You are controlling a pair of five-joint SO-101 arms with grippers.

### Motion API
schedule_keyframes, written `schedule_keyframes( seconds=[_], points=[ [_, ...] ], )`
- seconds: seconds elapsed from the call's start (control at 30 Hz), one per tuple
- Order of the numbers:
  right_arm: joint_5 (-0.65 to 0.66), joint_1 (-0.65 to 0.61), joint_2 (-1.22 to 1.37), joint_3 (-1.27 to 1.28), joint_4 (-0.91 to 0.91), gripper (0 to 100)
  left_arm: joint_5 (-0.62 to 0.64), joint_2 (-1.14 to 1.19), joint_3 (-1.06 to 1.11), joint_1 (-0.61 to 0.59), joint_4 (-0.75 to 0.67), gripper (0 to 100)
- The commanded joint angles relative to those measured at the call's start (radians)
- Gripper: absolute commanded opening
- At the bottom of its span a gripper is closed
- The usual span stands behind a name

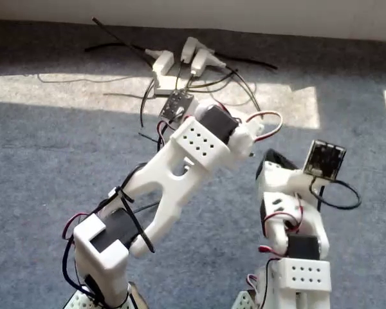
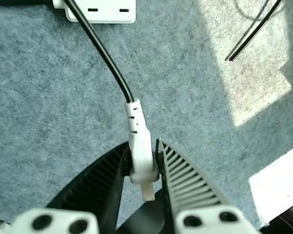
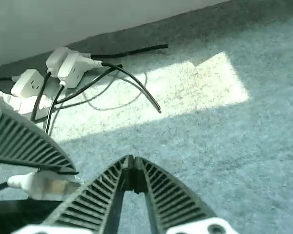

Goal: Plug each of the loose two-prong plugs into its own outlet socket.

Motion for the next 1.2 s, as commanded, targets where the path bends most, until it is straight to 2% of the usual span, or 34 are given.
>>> schedule_keyframes(
  seconds=[0.0,0.17,0.33,0.67,0.87,1.0,1.17],
  points=[
    [-0.051,-0.013,-0.234,0.128,-0.062,0.8,0.089,-0.059,-0.028,0.005,-0.015,1],
    [-0.040,-0.071,-0.518,0.302,-0.067,0.8,0.094,-0.061,-0.033,0.015,-0.017,1],
    [0.029,-0.114,-0.449,0.312,-0.153,0.8,0.094,-0.056,-0.031,0.013,-0.017,1],
    [0.029,-0.150,-0.447,0.318,-0.159,0.8,0.094,-0.061,-0.071,0.016,-0.011,1],
    [0.029,-0.156,-0.412,0.378,-0.228,0.8,0.089,-0.061,-0.147,0.038,-0.006,1],
    [0.034,-0.150,-0.358,0.380,-0.274,0.8,0.087,-0.061,-0.222,0.081,0.083,1],
    [0.029,-0.096,-0.246,0.380,-0.375,0.8,0.087,-0.062,-0.441,0.096,0.275,1]
  ],
)
